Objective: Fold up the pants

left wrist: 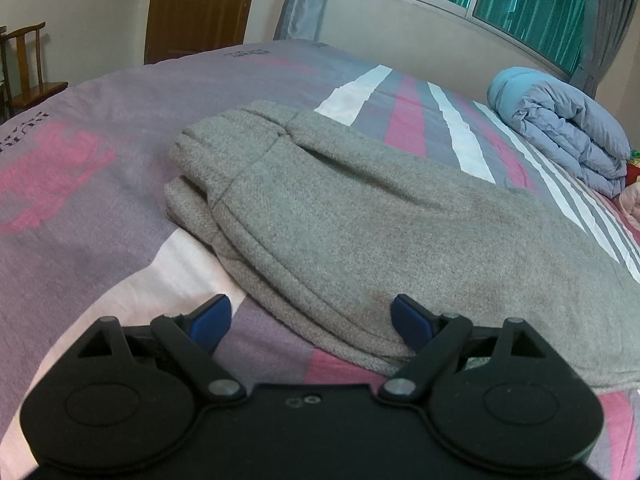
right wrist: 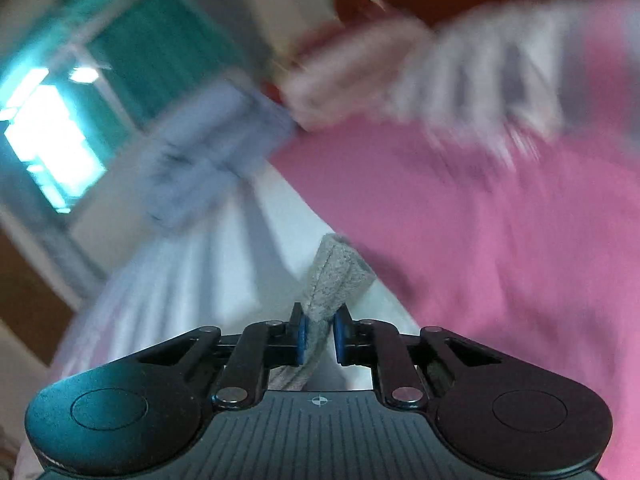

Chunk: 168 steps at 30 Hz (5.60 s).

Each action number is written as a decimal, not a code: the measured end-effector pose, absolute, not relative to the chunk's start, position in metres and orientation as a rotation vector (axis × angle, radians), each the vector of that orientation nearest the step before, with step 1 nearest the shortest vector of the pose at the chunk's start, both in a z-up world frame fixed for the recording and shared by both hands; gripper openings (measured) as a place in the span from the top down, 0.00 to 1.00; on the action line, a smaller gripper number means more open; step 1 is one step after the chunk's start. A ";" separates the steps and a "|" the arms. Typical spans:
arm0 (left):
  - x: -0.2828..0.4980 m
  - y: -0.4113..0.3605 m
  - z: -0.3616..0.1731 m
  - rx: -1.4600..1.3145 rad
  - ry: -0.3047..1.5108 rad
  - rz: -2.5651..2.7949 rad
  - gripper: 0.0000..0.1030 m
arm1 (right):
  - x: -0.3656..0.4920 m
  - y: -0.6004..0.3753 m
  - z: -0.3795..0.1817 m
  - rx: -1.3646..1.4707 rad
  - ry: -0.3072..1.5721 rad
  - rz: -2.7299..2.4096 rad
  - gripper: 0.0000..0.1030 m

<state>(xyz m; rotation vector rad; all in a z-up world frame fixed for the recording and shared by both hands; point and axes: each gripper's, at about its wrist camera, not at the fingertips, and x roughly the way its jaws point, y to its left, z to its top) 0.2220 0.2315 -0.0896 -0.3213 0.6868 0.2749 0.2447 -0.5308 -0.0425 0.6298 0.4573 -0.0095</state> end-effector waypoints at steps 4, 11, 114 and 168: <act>0.222 0.230 -0.091 -0.320 0.682 0.279 0.20 | 0.247 -0.529 -0.038 0.589 0.445 -0.037 0.87; 0.220 0.234 -0.092 -0.332 0.674 0.272 0.20 | 0.242 -0.530 -0.094 0.741 0.554 -0.236 0.64; 0.204 0.183 -0.094 -0.352 0.620 0.262 0.06 | 0.211 -0.560 -0.104 1.226 0.534 -0.129 0.60; 0.103 0.255 -0.083 -0.481 0.518 0.319 0.06 | 0.229 -0.031 -0.062 -0.183 0.595 0.629 0.58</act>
